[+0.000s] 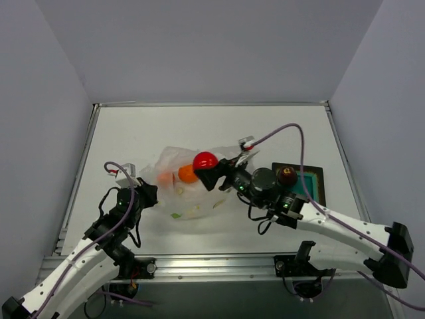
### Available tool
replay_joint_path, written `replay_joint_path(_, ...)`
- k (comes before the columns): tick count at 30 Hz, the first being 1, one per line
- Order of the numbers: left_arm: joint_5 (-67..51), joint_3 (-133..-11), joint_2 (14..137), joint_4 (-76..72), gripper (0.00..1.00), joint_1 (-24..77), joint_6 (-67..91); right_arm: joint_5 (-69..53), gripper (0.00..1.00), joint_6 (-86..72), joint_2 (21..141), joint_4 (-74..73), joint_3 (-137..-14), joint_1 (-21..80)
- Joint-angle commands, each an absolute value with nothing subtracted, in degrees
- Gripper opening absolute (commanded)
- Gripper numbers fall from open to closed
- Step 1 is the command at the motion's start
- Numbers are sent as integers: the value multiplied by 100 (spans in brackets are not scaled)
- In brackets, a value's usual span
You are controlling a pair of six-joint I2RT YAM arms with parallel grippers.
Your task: Take the fake fruits out of the plastic bag
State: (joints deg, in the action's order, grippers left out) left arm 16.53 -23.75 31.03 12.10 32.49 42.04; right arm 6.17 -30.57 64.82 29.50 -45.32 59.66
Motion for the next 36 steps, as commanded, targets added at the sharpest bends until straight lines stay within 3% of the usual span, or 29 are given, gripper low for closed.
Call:
replay_joint_path(1, 1696, -2567, 2910, 1213, 2, 3234, 4104, 1968, 44, -3058, 5390, 1875, -4132, 5460)
replay_joint_path(3, 1688, -2461, 2848, 1178, 2, 3234, 4174, 1725, 45, -3242, 4794, 1671, -3694, 4803)
replay_joint_path(4, 1696, -2417, 2856, 1143, 2, 3226, 4218, 1436, 51, -3321, 4686, 1609, -3578, 4590)
replay_joint_path(5, 1661, -2339, 2909, 995, 2, 3226, 4254, 615, 53, -3340, 4650, 1600, -3508, 4362)
replay_joint_path(8, 1521, -2294, 3171, 626, 2, 3234, 4280, -367, 52, -3401, 5087, 1626, -3472, 3885)
replay_joint_path(13, 1485, -2399, 3376, 474, 2, 3243, 4254, -1204, 43, -3393, 6817, 2723, -3769, 4235)
replay_joint_path(21, 2442, -3005, 1715, 1731, 3, 3234, 4228, -1520, 42, -2567, 9866, 2708, -7414, 5343)
replay_joint_path(26, 2584, -3638, 1669, 2038, 3, 3226, 3973, -2091, 43, -2505, 10266, 2567, -8665, 5370)
replay_joint_path(32, 2453, -3113, 1898, 1593, 2, 3226, 4324, -2285, 44, -2680, 9625, 2593, -7499, 5388)
replay_joint_path(36, 2531, -2901, 2380, 1108, 2, 3234, 4368, -1479, 44, -2480, 9107, 2128, -6821, 5869)
